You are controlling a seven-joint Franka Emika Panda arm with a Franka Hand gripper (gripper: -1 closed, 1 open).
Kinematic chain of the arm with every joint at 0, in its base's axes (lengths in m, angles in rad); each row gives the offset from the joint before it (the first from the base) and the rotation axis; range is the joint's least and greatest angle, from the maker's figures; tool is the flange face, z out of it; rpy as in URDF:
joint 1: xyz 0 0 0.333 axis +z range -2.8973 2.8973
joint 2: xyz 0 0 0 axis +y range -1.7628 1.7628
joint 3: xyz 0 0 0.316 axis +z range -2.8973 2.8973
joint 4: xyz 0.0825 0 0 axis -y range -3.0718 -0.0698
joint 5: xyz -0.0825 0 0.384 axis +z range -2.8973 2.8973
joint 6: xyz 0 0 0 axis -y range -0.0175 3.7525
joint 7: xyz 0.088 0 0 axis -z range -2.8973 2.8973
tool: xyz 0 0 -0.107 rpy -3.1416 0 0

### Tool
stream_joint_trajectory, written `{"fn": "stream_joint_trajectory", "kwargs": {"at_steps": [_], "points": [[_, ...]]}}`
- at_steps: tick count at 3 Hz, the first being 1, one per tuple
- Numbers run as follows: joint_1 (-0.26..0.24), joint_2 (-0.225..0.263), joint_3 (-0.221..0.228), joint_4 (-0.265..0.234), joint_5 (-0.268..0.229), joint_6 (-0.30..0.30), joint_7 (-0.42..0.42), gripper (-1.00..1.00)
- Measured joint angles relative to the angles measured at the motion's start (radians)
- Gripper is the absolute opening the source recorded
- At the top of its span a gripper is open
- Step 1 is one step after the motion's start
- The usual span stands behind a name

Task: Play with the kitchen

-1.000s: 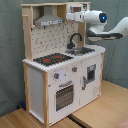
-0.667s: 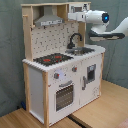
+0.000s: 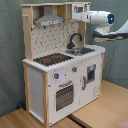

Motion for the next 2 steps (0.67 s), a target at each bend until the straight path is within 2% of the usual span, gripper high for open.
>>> {"fn": "stream_joint_trajectory", "kwargs": {"at_steps": [2], "points": [[0.127, -0.003, -0.109, -0.092, -0.002, 0.078, -0.025, -1.0]]}}
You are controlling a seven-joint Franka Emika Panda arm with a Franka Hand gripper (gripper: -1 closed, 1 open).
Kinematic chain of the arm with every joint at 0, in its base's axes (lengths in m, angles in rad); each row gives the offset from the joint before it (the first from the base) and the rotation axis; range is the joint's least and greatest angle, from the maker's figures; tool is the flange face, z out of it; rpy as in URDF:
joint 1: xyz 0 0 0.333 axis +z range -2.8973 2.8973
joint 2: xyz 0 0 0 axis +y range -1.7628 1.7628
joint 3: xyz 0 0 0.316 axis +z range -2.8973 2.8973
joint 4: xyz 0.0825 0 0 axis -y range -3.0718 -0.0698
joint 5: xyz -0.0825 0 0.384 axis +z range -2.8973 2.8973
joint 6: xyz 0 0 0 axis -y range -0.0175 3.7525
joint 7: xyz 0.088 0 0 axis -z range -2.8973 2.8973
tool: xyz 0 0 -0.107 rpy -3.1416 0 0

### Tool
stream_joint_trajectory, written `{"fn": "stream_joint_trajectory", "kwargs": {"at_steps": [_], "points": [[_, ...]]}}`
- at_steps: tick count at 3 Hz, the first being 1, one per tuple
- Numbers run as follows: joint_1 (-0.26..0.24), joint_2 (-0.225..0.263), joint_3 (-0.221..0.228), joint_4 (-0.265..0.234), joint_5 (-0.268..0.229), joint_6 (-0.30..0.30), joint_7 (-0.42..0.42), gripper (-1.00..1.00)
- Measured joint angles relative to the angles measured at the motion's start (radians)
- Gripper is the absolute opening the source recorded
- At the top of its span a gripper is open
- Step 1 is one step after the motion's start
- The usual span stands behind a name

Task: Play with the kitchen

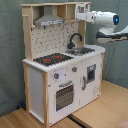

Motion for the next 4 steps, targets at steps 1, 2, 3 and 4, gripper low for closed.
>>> {"fn": "stream_joint_trajectory", "kwargs": {"at_steps": [1, 2, 3, 4], "points": [[0.075, -0.002, -0.063, -0.045, -0.002, 0.022, -0.017, -1.0], [0.147, -0.005, -0.122, -0.08, -0.003, 0.023, -0.03, -1.0], [0.177, -0.033, -0.148, -0.093, -0.003, 0.023, -0.025, -1.0], [0.183, -0.04, -0.151, -0.094, -0.002, 0.021, -0.023, 1.0]]}}
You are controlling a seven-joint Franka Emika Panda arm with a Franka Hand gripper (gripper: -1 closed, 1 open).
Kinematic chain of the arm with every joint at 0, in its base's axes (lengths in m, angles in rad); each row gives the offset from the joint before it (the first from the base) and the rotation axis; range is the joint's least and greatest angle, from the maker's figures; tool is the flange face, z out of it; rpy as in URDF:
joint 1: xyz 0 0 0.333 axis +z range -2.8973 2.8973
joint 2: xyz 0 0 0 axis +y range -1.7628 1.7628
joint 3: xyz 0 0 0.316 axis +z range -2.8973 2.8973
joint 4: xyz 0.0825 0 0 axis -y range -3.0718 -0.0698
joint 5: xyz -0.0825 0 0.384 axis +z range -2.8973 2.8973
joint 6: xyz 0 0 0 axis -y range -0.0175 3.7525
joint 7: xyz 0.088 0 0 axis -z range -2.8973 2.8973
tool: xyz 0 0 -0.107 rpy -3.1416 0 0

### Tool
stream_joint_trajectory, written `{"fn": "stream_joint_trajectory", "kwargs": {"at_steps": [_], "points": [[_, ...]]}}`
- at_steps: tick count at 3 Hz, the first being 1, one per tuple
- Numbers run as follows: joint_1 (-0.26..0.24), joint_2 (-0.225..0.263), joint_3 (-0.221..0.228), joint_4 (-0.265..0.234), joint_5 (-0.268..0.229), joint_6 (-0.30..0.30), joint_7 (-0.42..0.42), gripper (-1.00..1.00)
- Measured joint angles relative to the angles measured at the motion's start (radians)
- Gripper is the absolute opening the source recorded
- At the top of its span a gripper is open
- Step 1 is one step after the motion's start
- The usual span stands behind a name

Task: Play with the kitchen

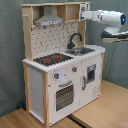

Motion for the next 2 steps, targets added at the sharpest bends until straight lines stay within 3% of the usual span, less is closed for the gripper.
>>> {"fn": "stream_joint_trajectory", "kwargs": {"at_steps": [1, 2], "points": [[0.025, -0.029, -0.012, -0.006, 0.0, -0.011, 0.011, 1.0], [0.05, -0.117, -0.057, -0.026, 0.002, -0.015, 0.017, 1.0]]}}
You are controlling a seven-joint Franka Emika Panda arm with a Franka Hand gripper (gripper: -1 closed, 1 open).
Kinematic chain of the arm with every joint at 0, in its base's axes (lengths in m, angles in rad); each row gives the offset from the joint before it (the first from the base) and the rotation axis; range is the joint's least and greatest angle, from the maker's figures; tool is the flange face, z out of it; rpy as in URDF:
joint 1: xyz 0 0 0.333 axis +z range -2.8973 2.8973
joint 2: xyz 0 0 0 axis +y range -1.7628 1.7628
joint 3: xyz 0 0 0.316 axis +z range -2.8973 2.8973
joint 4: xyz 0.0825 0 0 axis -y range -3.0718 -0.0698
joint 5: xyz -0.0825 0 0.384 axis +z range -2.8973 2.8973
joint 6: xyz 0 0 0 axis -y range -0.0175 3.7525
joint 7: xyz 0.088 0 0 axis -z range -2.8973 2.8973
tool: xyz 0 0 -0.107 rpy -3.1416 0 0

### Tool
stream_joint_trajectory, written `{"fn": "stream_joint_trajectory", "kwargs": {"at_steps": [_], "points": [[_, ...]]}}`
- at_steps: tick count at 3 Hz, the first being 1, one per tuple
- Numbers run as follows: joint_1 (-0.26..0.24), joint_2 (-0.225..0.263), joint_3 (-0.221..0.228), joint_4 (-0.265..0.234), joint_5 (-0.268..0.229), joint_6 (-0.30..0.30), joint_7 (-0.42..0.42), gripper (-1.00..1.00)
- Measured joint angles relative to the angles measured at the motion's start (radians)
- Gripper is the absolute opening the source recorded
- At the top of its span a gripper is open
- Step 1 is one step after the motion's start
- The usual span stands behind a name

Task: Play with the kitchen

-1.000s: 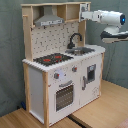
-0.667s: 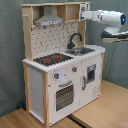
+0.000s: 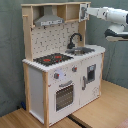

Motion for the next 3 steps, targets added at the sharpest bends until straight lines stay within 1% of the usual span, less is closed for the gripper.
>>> {"fn": "stream_joint_trajectory", "kwargs": {"at_steps": [1, 2, 3], "points": [[-0.039, -0.092, -0.011, 0.001, 0.047, 0.002, 0.022, 1.0], [-0.08, -0.163, 0.011, 0.004, 0.094, 0.004, 0.085, 1.0], [-0.124, -0.225, 0.05, 0.011, 0.123, 0.004, 0.162, 1.0]]}}
